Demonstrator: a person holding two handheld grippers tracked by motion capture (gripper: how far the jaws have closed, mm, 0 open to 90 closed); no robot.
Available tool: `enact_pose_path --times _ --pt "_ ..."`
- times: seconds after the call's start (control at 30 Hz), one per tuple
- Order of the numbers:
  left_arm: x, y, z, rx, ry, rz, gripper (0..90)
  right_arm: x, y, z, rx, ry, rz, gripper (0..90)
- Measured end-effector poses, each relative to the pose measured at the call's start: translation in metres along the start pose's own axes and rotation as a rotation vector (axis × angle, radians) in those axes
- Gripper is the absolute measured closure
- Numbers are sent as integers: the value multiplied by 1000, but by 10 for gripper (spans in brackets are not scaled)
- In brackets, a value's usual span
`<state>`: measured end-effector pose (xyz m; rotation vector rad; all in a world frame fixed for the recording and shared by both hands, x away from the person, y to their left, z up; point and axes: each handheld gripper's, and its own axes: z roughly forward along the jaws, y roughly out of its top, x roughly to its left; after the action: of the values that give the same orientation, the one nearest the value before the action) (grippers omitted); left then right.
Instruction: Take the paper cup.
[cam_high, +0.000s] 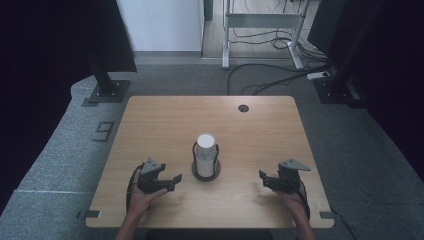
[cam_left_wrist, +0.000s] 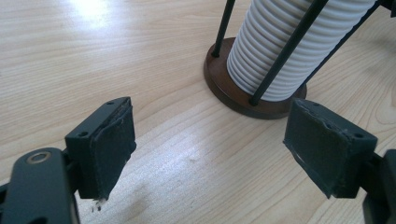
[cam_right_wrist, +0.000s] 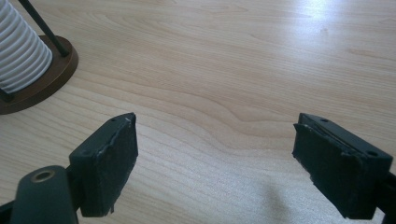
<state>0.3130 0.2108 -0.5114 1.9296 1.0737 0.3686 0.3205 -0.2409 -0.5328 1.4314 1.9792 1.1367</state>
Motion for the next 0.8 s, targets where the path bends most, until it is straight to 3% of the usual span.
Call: enact_pose_path --times 0.27,0.6,0.8 --pt "-6 9 -5 -52 -8 27 165 3 1 -1 -8 -2 -4 134" --pt "-11 17 -4 -70 -38 33 162 5 3 -4 -38 10 -3 136" --pt "-15 24 -3 -85 -53 40 160 8 2 -2 -22 7 -14 136"
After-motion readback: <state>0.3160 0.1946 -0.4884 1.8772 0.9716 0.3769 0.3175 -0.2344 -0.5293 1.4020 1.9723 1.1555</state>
